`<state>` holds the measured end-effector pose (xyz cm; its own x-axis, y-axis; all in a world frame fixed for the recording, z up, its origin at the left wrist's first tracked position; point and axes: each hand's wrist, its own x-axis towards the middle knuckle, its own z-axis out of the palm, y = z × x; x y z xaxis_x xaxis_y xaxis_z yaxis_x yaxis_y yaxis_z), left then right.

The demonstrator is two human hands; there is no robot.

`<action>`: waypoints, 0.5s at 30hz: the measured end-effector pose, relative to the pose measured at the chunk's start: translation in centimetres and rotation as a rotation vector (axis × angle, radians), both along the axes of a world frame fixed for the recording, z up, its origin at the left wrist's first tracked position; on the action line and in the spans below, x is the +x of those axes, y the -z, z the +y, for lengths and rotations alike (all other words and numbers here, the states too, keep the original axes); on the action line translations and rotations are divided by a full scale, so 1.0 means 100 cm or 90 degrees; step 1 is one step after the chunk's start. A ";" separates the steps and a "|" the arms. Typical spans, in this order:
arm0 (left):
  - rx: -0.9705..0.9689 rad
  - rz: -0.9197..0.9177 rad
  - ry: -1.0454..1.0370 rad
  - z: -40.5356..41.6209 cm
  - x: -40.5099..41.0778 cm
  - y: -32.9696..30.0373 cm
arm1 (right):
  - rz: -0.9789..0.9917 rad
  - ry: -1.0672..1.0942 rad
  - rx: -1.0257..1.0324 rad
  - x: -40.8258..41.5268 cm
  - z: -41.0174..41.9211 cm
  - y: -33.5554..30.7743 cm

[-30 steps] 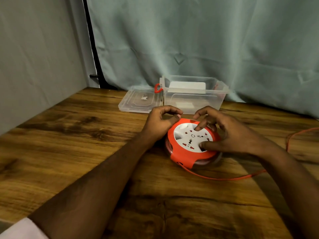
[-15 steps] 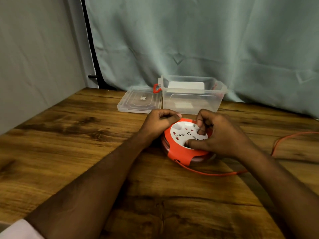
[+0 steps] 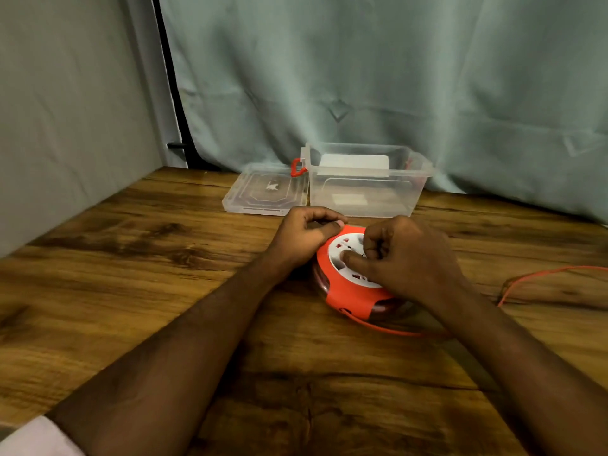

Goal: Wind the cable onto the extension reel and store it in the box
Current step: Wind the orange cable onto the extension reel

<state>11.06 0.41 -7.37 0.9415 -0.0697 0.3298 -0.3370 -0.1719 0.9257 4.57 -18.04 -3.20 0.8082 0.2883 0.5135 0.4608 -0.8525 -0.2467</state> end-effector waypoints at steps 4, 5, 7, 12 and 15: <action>0.003 0.007 -0.007 0.001 -0.001 -0.001 | 0.029 -0.092 0.040 0.008 -0.018 -0.008; 0.004 0.009 -0.009 0.001 -0.001 -0.002 | 0.071 -0.119 0.052 0.011 -0.024 -0.009; 0.005 0.009 -0.011 0.001 -0.001 -0.002 | 0.170 -0.184 0.093 0.016 -0.032 -0.011; 0.010 -0.005 -0.010 0.002 0.000 0.000 | 0.262 -0.229 0.054 0.017 -0.046 -0.014; 0.010 -0.002 -0.012 0.001 -0.001 -0.001 | 0.265 -0.240 0.066 0.016 -0.047 -0.016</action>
